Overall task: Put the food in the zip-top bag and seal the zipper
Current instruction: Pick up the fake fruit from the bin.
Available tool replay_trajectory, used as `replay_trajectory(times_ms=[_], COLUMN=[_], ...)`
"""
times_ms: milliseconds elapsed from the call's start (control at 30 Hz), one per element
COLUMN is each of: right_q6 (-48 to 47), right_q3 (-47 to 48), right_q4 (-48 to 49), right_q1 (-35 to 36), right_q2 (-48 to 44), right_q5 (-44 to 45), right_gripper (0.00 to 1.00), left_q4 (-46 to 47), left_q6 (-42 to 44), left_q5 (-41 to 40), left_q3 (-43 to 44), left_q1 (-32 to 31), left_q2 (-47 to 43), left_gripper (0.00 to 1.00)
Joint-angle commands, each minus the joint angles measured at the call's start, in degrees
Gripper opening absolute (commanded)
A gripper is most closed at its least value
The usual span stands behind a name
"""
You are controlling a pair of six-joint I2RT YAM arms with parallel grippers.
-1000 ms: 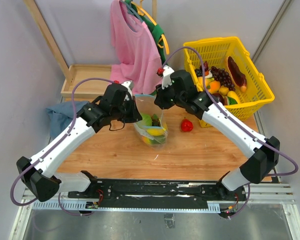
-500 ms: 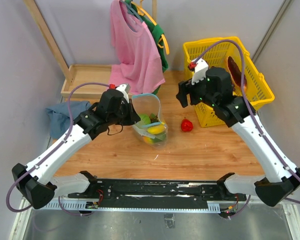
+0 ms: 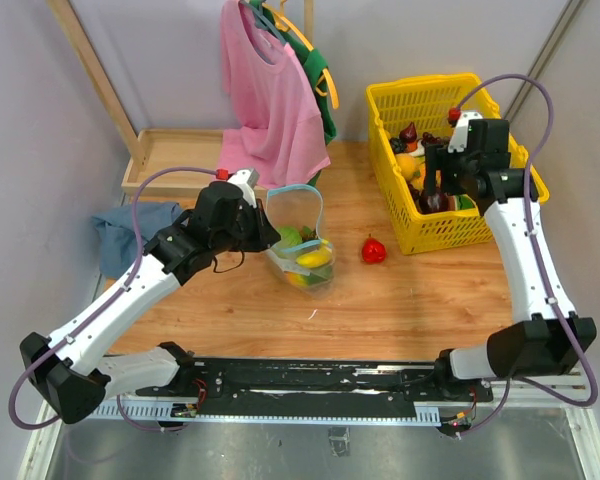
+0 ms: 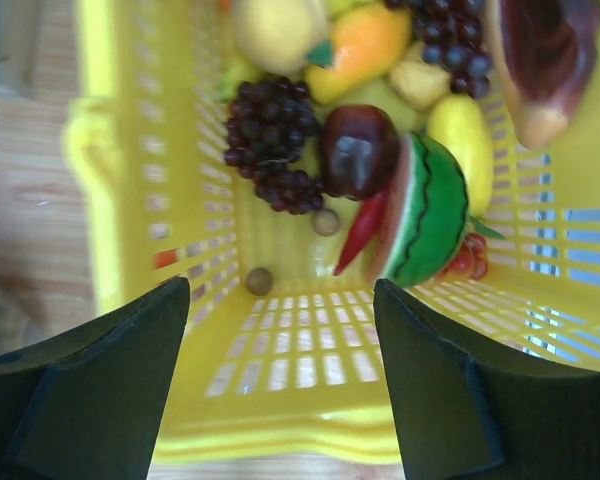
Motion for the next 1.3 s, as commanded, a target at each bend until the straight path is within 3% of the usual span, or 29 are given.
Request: replay_trajectory(times_ms=[0,200,433,800,1067,1267], right_q6=[2.6,3.4,3.9,1.7,1.2,0.5], right_q3=[3.1,7.7,9.5,6.9,7.7,9.7], right_q4=[-1.2,-0.3,1.9,-2.0,-1.5,-1.5], right_q1=[-7.4,-13.3,-13.5,-16.1,-18.9,-19.7], right_q2=[3.7,13.2,22.7,23.1,27.5,33.7], right_q5=[-5.3,-10.1,-10.4,3.6,3.9,-1.8], right_gripper=[0.75,0.74,0.76,0.81,0.85,0.92], left_q4=[3.1,3.9,4.8,5.6,7.2,8.0], left_q6=[1.2,1.4,1.6,3.6,6.1,7.6], left_q5=[-0.1,0.6,1.7,-0.9,-0.7,-0.4], left_q3=[-0.3,-1.3,-1.9,-2.7,-4.1,-4.8], left_q1=[0.0,-0.1,-0.1,-0.1,-0.1,-0.1], left_q2=[-1.4,-1.9,-2.4,-3.5,-3.5,-3.7], left_gripper=[0.0,0.0,0.0,0.0,0.0,0.0])
